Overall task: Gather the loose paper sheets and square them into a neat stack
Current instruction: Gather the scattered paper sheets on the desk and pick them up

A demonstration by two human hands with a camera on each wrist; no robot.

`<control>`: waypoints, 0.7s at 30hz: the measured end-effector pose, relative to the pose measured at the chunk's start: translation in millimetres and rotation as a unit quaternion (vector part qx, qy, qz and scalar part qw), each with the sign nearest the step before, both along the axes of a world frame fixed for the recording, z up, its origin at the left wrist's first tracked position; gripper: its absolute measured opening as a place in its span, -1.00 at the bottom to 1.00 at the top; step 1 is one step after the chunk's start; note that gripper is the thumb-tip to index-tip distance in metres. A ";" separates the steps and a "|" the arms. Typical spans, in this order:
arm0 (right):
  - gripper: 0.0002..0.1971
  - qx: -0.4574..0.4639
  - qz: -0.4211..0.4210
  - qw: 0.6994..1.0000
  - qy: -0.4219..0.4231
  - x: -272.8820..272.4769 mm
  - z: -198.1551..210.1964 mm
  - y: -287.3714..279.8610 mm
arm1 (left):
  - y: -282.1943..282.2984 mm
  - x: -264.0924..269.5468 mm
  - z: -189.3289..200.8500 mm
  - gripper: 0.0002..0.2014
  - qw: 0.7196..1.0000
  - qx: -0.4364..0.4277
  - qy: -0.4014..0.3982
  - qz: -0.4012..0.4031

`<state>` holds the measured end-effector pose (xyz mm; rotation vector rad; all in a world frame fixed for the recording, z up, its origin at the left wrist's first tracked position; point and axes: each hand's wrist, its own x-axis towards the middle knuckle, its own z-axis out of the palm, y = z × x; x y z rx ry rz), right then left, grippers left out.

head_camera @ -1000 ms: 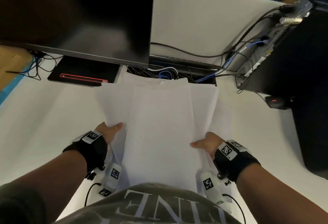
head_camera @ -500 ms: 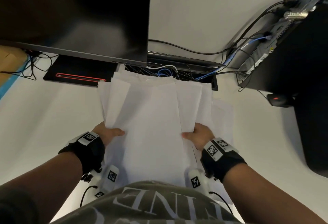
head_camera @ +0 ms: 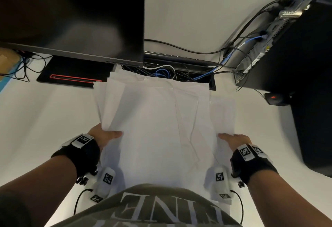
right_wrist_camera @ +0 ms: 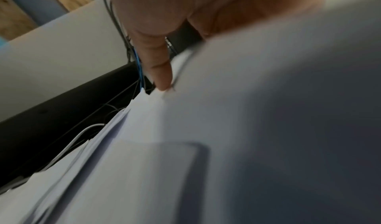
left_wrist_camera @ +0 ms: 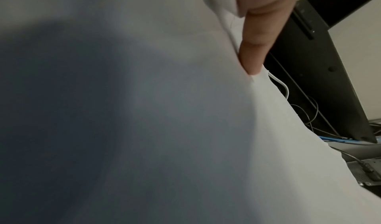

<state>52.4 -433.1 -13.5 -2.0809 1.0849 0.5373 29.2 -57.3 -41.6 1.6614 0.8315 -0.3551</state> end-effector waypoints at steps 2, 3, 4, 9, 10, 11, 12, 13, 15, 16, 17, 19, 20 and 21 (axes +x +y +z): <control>-0.33 0.011 0.009 1.000 0.014 3.9 -1.0 -0.1 | 1.2 -0.3 2.1 -0.51 1.000 -0.012 0.002 -0.001; -0.36 0.017 0.017 1.000 0.013 5.9 -2.0 0.3 | 2.2 -0.6 2.4 -0.50 1.000 -0.016 0.003 -0.002; -0.41 0.019 0.022 1.000 0.006 7.9 -2.1 1.0 | 2.8 -1.3 3.5 -0.50 1.000 -0.019 0.003 -0.003; -0.48 0.065 0.016 0.996 -0.054 9.9 -6.9 -2.3 | 3.4 -5.3 6.6 -0.38 0.998 -0.047 -0.040 -0.007; -0.47 0.079 0.018 0.995 -0.056 8.0 -8.3 -1.8 | 2.5 -5.1 5.3 -0.30 0.998 -0.046 -0.049 -0.017; -0.46 0.086 0.026 0.995 -0.051 6.2 -8.8 -0.2 | 0.5 -4.8 5.3 -0.24 0.997 -0.043 -0.055 -0.021; -0.47 0.087 0.037 0.995 -0.042 4.3 -8.1 2.6 | -0.4 -3.7 3.2 -0.18 0.997 -0.038 -0.061 -0.018; -0.46 0.081 0.045 0.995 -0.038 3.9 -9.2 4.0 | -1.5 -3.0 2.5 -0.13 0.997 -0.039 -0.067 -0.016; -0.49 0.057 0.055 0.996 -0.037 5.4 -9.5 6.7 | -2.9 -1.8 4.7 -0.10 0.997 -0.048 -0.065 -0.010; -0.50 0.054 0.054 0.996 -0.039 6.7 -8.7 5.7 | -4.3 -1.3 7.7 -0.15 0.997 -0.055 -0.059 -0.007; -0.50 0.058 0.046 0.996 -0.045 7.0 -6.2 4.7 | -4.5 -1.1 9.2 -0.22 0.997 -0.058 -0.051 -0.007; -0.50 0.046 0.038 0.997 -0.055 6.4 1.0 -2.2 | -5.1 -0.6 8.0 -0.39 0.998 -0.041 -0.045 -0.005; -0.51 0.023 0.035 0.997 -0.060 5.9 5.7 -7.4 | -5.0 -0.3 5.7 -0.44 0.999 -0.027 -0.043 0.001; -0.51 -0.004 0.031 0.997 -0.067 4.8 11.4 -13.3 | -6.0 -0.4 5.0 -0.46 0.999 -0.023 -0.042 0.005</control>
